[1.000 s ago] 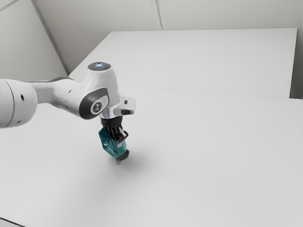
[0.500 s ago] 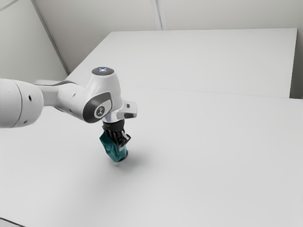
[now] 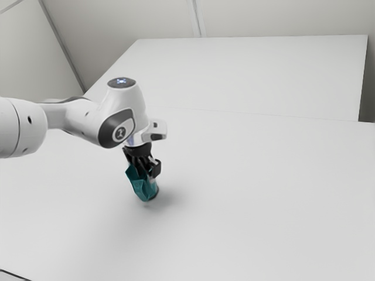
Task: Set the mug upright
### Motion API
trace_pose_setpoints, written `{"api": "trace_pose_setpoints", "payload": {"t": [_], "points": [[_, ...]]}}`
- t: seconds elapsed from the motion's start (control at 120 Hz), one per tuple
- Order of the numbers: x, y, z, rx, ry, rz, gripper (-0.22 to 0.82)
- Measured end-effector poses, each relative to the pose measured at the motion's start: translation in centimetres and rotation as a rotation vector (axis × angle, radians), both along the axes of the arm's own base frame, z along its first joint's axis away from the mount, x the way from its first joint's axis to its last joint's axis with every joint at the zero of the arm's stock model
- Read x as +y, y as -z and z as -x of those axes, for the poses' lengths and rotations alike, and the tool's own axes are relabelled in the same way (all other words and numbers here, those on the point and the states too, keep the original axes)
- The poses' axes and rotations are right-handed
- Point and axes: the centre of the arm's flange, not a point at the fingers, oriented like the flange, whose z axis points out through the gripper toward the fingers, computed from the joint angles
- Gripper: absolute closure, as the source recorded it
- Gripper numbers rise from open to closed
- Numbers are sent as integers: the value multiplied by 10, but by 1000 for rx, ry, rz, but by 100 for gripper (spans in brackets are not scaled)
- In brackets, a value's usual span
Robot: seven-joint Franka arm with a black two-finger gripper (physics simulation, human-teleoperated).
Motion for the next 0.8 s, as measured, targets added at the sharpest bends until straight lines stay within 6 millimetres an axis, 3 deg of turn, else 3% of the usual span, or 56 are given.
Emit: {"api": "trace_pose_setpoints", "payload": {"t": [0.167,0.275,0.342,0.5,0.617,0.8], "points": [[2,-38,1,-62,-4,13,34],[-6,-72,-13,-117,1,23,33],[-10,-100,-30,-153,-2,32,32],[-16,-148,-97,-182,-43,51,18],[-5,-167,-133,-156,-89,62,11],[9,-171,-130,-58,-133,83,4]]}}
